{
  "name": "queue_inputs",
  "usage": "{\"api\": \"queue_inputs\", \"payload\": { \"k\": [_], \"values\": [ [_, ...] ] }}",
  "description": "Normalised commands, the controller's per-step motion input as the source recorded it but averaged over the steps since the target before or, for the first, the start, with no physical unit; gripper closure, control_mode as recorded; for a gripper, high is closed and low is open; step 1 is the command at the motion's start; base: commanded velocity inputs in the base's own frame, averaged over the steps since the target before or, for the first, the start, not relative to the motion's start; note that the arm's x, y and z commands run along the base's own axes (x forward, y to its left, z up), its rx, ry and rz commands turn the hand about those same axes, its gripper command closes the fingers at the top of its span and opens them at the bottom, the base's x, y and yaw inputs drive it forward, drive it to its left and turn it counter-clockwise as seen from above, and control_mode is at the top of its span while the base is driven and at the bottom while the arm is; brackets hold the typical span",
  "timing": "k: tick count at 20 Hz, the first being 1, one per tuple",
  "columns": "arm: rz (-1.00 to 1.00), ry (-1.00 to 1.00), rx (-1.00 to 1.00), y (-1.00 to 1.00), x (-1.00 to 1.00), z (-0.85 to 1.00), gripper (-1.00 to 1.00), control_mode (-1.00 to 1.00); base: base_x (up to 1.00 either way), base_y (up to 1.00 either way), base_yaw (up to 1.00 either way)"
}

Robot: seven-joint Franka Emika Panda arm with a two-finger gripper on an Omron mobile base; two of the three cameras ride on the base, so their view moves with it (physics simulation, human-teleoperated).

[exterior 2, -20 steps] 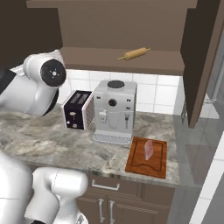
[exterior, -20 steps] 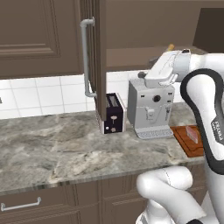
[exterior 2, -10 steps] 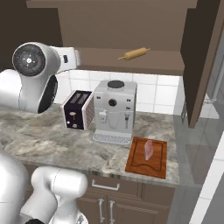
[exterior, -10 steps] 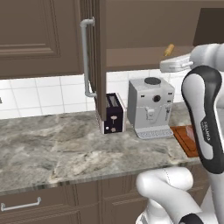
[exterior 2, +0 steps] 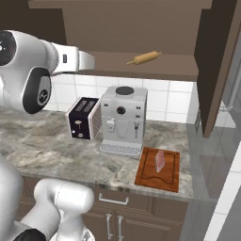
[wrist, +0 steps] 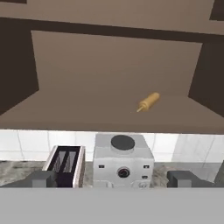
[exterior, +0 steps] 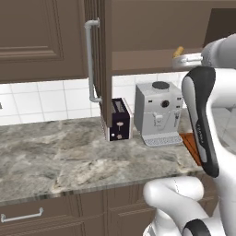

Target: Open the cabinet, retrieve the rolling pin, and place it next to the meat on the cutting board to prepare for tenderizing.

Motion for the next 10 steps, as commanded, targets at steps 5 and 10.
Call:
{"api": "queue_inputs", "payload": {
  "k": [5, 10],
  "values": [
    [-0.17, 0.0, -0.02, -0.27, 0.07, 0.0, -1.0, -1.0, 0.0, 0.0, 0.0],
    [-0.15, 0.04, 0.0, -0.25, 0.29, 0.0, -1.0, -1.0, 0.0, 0.0, 0.0]
  ]
}}
